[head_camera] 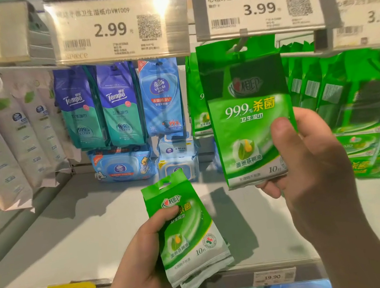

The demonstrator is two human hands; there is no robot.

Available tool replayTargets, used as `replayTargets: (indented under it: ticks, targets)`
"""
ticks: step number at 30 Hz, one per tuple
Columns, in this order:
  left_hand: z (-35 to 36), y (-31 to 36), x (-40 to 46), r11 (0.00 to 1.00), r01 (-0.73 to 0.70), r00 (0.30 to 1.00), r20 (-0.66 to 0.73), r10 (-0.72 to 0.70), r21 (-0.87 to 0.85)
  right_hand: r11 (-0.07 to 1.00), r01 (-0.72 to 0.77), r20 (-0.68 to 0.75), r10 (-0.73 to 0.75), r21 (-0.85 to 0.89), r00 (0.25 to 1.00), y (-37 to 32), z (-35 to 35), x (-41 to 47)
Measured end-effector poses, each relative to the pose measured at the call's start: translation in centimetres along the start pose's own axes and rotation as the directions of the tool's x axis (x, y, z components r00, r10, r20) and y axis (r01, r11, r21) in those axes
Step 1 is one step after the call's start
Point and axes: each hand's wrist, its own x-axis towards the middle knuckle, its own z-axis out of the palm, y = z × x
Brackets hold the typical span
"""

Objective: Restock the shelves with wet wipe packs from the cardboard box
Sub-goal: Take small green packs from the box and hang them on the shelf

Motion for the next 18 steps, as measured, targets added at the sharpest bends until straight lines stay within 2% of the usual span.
replayTargets:
  ticks: [5, 9, 10, 13, 17, 18]
  targets:
    - [0.0, -0.1, -1.1, 1.0, 0.005, 1.0, 0.003, -0.005, -0.028, 0.996, 0.012, 0.008, -0.012, -0.088, 1.0, 2.3, -0.1, 0.0]
    - [0.0, 0.4, -1.6, 0.996, 0.05, 0.999, -0.004, -0.05, -0.069, 0.99, -0.112, 0.026, 0.114, -0.081, 0.993, 4.5, 0.0, -0.6]
    - [0.0, 0.7, -1.2, 0.998, 0.052, 0.998, -0.037, -0.053, -0.029, 0.989, -0.132, 0.024, 0.133, -0.064, 0.991, 4.9, 0.0, -0.6]
    - [-0.2, 1.2, 0.0, 0.967, 0.028, 0.99, -0.141, 0.008, 0.253, 0.988, -0.147, 0.0, 0.147, -0.056, 0.989, 5.4, 0.4, -0.1]
    - [-0.7, 1.5, 1.4, 0.962, 0.03, 0.987, -0.158, 0.014, 0.273, 0.983, -0.172, -0.03, 0.171, -0.064, 0.985, 5.6, 1.1, 1.3]
    - [-0.7, 1.5, 1.6, 0.98, 0.037, 0.979, -0.202, 0.004, 0.195, 0.981, -0.179, -0.036, 0.177, -0.074, 0.984, 5.8, 1.2, 1.6]
